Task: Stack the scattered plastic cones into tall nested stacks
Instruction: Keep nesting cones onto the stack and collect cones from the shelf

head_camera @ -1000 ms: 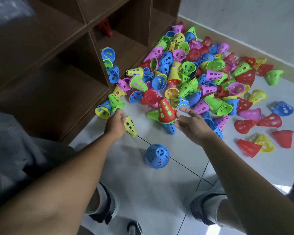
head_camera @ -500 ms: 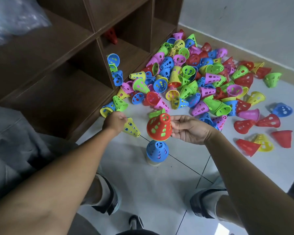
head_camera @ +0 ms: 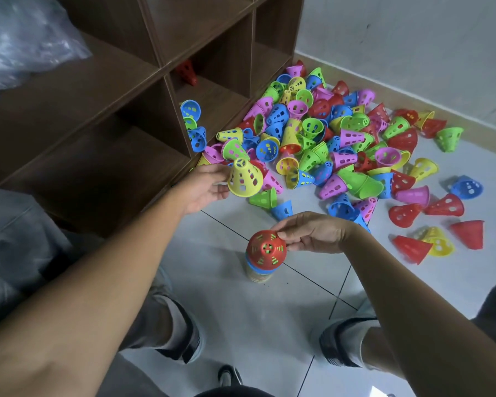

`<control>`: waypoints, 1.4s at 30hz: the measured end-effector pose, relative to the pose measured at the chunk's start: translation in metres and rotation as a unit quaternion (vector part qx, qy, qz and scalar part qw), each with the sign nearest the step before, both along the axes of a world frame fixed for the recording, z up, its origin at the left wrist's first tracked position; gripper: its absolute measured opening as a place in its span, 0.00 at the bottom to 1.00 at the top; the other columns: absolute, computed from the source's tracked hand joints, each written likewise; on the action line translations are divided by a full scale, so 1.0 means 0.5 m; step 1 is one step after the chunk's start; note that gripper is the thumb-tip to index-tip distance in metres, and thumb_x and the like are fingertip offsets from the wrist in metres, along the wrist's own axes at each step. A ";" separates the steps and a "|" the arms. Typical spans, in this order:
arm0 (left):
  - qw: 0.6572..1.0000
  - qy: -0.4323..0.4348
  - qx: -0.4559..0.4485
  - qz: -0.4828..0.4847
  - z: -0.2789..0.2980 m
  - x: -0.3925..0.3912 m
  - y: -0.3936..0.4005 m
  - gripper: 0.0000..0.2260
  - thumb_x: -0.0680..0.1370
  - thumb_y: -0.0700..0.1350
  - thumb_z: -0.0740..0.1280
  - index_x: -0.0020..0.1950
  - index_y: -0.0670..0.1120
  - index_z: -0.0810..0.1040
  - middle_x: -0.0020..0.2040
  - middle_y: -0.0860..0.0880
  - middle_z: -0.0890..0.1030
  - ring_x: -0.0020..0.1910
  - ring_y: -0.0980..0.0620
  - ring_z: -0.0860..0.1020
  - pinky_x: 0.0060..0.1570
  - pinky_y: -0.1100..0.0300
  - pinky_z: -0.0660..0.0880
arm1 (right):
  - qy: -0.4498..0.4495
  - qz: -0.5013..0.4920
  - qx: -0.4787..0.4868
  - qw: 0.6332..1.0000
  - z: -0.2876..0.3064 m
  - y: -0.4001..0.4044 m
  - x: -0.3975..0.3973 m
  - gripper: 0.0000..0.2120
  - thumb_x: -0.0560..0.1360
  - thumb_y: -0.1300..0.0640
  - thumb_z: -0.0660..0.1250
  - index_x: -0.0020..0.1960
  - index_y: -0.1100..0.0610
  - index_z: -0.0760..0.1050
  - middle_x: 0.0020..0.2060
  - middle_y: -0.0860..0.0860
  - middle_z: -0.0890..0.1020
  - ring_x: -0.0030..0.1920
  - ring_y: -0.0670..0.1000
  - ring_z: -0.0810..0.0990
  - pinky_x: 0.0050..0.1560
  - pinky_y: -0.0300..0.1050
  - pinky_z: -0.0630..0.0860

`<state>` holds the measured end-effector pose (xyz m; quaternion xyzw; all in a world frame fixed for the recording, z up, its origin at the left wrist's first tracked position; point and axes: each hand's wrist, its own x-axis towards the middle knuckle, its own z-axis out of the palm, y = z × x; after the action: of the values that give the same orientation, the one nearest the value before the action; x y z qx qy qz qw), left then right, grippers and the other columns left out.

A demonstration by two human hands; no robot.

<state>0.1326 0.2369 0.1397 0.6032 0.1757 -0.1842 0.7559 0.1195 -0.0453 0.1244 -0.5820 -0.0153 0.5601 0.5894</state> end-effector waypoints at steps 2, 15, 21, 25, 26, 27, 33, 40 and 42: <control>0.999 -0.001 -0.037 -0.039 0.014 -0.001 -0.004 0.05 0.80 0.37 0.65 0.52 0.45 0.79 0.43 0.48 0.83 0.41 0.50 0.79 0.41 0.60 0.77 | -0.008 0.000 -0.024 1.000 -0.004 -0.004 -0.003 0.13 0.73 0.60 0.72 0.58 0.57 0.82 0.52 0.54 0.83 0.51 0.50 0.80 0.56 0.41 0.78; 0.932 0.049 -0.012 -0.358 0.042 -0.021 -0.049 0.05 0.78 0.42 0.68 0.49 0.49 0.84 0.47 0.48 0.84 0.45 0.47 0.80 0.49 0.55 0.80 | -0.062 -0.127 -0.135 0.981 -0.034 -0.022 0.000 0.13 0.74 0.62 0.72 0.59 0.58 0.81 0.44 0.52 0.83 0.45 0.50 0.80 0.47 0.41 0.78; 0.912 0.090 0.024 -0.400 0.033 -0.033 -0.062 0.03 0.81 0.40 0.64 0.50 0.44 0.77 0.43 0.48 0.83 0.41 0.49 0.82 0.44 0.57 0.81 | -0.054 -0.148 -0.160 0.975 -0.047 -0.031 -0.006 0.12 0.76 0.62 0.71 0.59 0.60 0.80 0.47 0.53 0.84 0.45 0.51 0.82 0.44 0.41 0.78; 0.905 0.115 0.049 -0.406 0.013 -0.043 -0.062 0.00 0.80 0.40 0.66 0.49 0.44 0.76 0.44 0.47 0.83 0.42 0.47 0.82 0.47 0.54 0.80 | -0.052 -0.153 -0.166 0.973 -0.045 -0.028 -0.011 0.09 0.77 0.64 0.70 0.56 0.59 0.80 0.48 0.54 0.84 0.46 0.52 0.82 0.45 0.42 0.78; 0.904 0.120 0.055 -0.406 0.007 -0.046 -0.062 0.01 0.80 0.41 0.67 0.49 0.44 0.76 0.44 0.46 0.83 0.42 0.48 0.82 0.46 0.55 0.80 | -0.052 -0.152 -0.167 0.973 -0.045 -0.027 -0.011 0.08 0.77 0.64 0.70 0.56 0.59 0.80 0.48 0.54 0.84 0.46 0.53 0.82 0.45 0.43 0.78; 0.904 0.125 0.060 -0.405 0.001 -0.048 -0.063 0.01 0.80 0.41 0.67 0.49 0.44 0.76 0.44 0.46 0.83 0.42 0.48 0.82 0.46 0.56 0.81 | -0.051 -0.150 -0.167 0.973 -0.045 -0.026 -0.012 0.09 0.76 0.64 0.70 0.56 0.59 0.80 0.48 0.54 0.84 0.46 0.53 0.82 0.46 0.43 0.78; 0.915 0.157 0.056 -0.367 -0.031 -0.061 -0.050 0.07 0.77 0.42 0.72 0.52 0.44 0.77 0.50 0.44 0.82 0.47 0.45 0.81 0.55 0.49 0.79 | -0.018 -0.155 -0.176 0.972 -0.059 -0.019 -0.028 0.13 0.77 0.60 0.70 0.61 0.62 0.77 0.54 0.58 0.83 0.49 0.56 0.82 0.52 0.50 0.81; 0.913 0.266 -0.028 -0.308 -0.090 -0.126 -0.045 0.47 0.54 0.58 0.85 0.69 0.47 0.72 0.71 0.37 0.68 0.63 0.29 0.75 0.62 0.38 0.75 | 0.177 -0.153 -0.161 0.959 -0.091 -0.007 -0.072 0.28 0.77 0.42 0.67 0.71 0.56 0.67 0.69 0.65 0.67 0.56 0.71 0.80 0.52 0.63 0.81; 0.908 0.282 -0.062 -0.302 -0.093 -0.136 -0.058 0.46 0.57 0.59 0.83 0.70 0.44 0.71 0.69 0.34 0.71 0.63 0.30 0.76 0.66 0.39 0.71 | 0.234 -0.165 -0.120 0.951 -0.102 0.003 -0.082 0.31 0.76 0.40 0.68 0.72 0.56 0.66 0.70 0.68 0.66 0.56 0.74 0.80 0.55 0.64 0.80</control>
<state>0.0644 0.2081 0.0933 0.5019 0.1793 -0.5768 0.6191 0.0784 -0.0439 0.0731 -0.4951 0.2863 0.5735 0.5865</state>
